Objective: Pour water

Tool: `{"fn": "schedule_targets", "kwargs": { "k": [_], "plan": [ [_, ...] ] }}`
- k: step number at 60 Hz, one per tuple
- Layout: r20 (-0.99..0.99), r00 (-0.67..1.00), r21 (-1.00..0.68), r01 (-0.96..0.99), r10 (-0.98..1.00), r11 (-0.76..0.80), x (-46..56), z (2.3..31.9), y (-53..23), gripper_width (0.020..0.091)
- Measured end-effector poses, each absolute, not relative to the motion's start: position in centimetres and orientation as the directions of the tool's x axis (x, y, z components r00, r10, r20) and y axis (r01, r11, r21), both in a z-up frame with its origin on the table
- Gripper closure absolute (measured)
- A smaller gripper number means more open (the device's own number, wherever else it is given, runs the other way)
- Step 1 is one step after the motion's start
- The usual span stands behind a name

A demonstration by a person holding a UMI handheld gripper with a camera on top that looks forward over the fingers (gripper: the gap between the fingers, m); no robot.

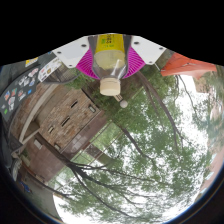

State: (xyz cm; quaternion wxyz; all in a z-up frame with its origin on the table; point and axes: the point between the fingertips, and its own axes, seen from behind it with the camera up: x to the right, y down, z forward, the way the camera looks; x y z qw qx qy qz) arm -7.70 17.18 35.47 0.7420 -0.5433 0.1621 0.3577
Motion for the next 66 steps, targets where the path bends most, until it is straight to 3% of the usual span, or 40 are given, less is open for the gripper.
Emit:
{"fn": "schedule_targets", "kwargs": {
  "k": [4, 7, 13, 17, 22, 25, 33, 34, 36, 46, 52, 57, 66],
  "plan": [
    [-0.437, 0.873, -0.832, -0.483, 0.216, 0.274, -1.8, 35.4, 16.4, 0.0679],
    [-0.302, 0.949, -0.902, -0.314, 0.085, 0.296, 2.9, 33.2, 16.7, 0.0682],
    [-0.110, 0.986, -0.973, -0.082, -0.122, 0.215, 11.0, 25.1, 18.7, 0.0683],
    [-0.047, 0.986, -0.992, -0.028, -0.159, 0.120, 15.1, 17.4, 19.7, 0.0683],
    [0.017, 0.986, -1.000, 0.019, -0.168, 0.014, 16.1, 10.1, 21.3, 0.0683],
    [0.037, 0.985, -0.999, 0.034, -0.166, -0.023, 16.9, 6.5, 21.5, 0.0681],
    [0.025, 0.988, -0.996, 0.013, -0.152, -0.084, 17.9, 0.7, 22.0, 0.0681],
    [0.037, 0.987, -0.995, 0.022, -0.156, -0.096, 17.0, 2.6, 23.7, 0.0682],
    [0.062, 0.985, -0.992, 0.044, -0.160, -0.117, 17.5, 1.0, 23.3, 0.0674],
    [0.030, 0.987, -0.997, 0.018, -0.156, -0.073, 17.4, 1.5, 23.1, 0.0648],
    [0.045, 0.988, -0.992, 0.026, -0.148, -0.124, 17.1, 1.0, 22.9, 0.0517],
    [0.018, 0.989, -0.981, -0.011, -0.147, -0.194, 16.8, 0.5, 21.3, 0.0250],
    [-0.014, 0.987, -0.981, -0.045, -0.162, -0.187, 15.8, 1.8, 15.3, 0.0275]
  ]
}}
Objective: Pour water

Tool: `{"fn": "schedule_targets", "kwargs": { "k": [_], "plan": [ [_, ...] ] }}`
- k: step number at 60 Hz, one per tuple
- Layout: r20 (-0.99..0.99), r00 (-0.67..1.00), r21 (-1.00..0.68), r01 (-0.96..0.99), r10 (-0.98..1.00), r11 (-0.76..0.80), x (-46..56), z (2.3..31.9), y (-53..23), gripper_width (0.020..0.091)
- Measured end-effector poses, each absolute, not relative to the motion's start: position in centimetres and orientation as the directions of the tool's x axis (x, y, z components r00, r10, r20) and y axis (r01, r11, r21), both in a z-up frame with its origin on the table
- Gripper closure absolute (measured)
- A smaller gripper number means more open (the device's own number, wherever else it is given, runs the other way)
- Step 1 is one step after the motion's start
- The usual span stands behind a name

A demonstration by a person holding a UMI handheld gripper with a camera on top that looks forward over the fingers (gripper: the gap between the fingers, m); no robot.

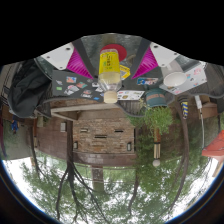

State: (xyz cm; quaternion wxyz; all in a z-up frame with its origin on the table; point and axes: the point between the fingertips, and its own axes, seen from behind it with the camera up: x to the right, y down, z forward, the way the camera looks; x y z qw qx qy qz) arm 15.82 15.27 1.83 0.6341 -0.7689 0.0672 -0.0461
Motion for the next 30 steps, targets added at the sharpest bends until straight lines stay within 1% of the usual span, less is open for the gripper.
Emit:
{"fn": "schedule_targets", "kwargs": {
  "k": [15, 24, 30],
  "plan": [
    [-0.052, 0.986, -0.986, -0.076, -0.159, -0.151, 9.4, 5.9, -2.1, 0.0272],
    [-0.036, 0.989, -0.988, -0.057, -0.141, -0.144, 4.7, 6.2, -11.9, 0.0273],
    [-0.008, 0.987, -0.993, -0.027, -0.161, -0.119, 2.9, 6.0, -17.2, 0.0268]
  ]
}}
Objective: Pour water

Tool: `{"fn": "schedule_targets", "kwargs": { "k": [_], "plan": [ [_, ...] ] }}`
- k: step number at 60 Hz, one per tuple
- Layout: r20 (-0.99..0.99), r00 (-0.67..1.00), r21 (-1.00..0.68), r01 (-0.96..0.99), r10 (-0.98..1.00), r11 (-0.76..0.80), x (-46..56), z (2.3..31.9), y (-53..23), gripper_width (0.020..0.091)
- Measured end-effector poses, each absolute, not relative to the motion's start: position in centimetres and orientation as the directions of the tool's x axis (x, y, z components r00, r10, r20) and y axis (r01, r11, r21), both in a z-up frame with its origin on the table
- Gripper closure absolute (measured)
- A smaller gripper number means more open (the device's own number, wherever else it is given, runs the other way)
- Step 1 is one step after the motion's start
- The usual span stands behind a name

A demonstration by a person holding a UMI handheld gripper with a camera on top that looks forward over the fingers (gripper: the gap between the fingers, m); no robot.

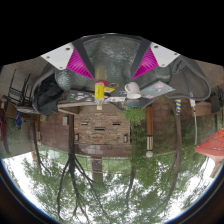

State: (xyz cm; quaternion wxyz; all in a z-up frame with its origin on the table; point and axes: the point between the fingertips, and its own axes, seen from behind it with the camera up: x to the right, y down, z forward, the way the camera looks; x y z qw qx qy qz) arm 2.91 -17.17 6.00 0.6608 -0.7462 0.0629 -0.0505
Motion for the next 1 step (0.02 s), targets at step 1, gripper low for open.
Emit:
{"fn": "schedule_targets", "kwargs": {
  "k": [1],
  "plan": [
    [-0.007, 0.987, -0.993, -0.027, -0.163, -0.116, 2.64, 5.90, -17.95, 0.0268]
  ]
}}
